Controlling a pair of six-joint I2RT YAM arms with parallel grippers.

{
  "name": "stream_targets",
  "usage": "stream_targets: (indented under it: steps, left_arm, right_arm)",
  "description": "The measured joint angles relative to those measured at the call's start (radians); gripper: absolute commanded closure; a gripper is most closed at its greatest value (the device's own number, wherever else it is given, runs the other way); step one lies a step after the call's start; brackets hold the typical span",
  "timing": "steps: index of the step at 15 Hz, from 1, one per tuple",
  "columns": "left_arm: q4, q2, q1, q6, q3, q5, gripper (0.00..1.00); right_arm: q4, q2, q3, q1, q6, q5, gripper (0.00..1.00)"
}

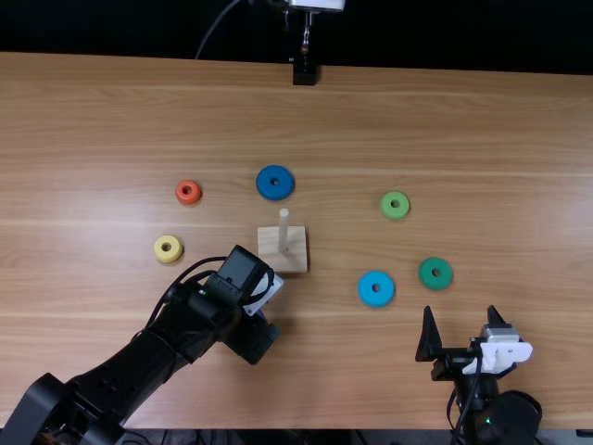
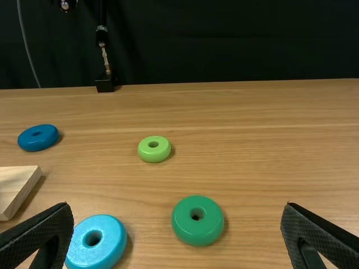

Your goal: Build the Hanoi tower: stack the rings onto the peg from bottom to top in this color order: purple, dark blue, light blue, dark green, light green, yellow, orange.

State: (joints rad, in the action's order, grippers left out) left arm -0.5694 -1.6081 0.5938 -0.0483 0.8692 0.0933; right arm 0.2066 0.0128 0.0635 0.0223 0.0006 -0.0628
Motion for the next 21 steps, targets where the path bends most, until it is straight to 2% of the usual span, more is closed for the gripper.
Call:
stream_targets:
  steps: [3,6,11,13,15,18,21]
  left_arm:
    - [0.000,0.000,0.000,0.000,0.000,0.000,0.64]
    - [0.000,0.000,0.000,0.001,0.000,0.000,0.98]
    - [-0.021,0.000,-0.005,0.009,0.001,-0.011,1.00]
    - [-0.118,0.007,-0.032,0.032,0.026,-0.020,1.00]
    - [-0.279,0.032,-0.058,0.050,0.112,-0.032,1.00]
    - [-0.472,0.052,-0.104,0.053,0.280,-0.034,1.00]
    - [-0.563,0.051,-0.116,0.053,0.447,-0.037,1.00]
  right_arm:
    - [0.001,0.000,0.000,0.000,0.000,0.000,0.00]
    - [0.001,0.000,0.000,0.000,0.000,0.000,0.00]
    - [0.001,0.000,0.000,0.000,0.000,0.000,0.00]
    - [0.001,0.000,0.000,0.000,0.001,0.000,0.00]
    - [0.001,0.000,0.000,0.000,0.000,0.000,0.00]
    - [0.000,0.000,0.000,0.000,0.000,0.000,0.00]
    - [0.000,0.000,0.000,0.000,0.000,0.000,0.00]
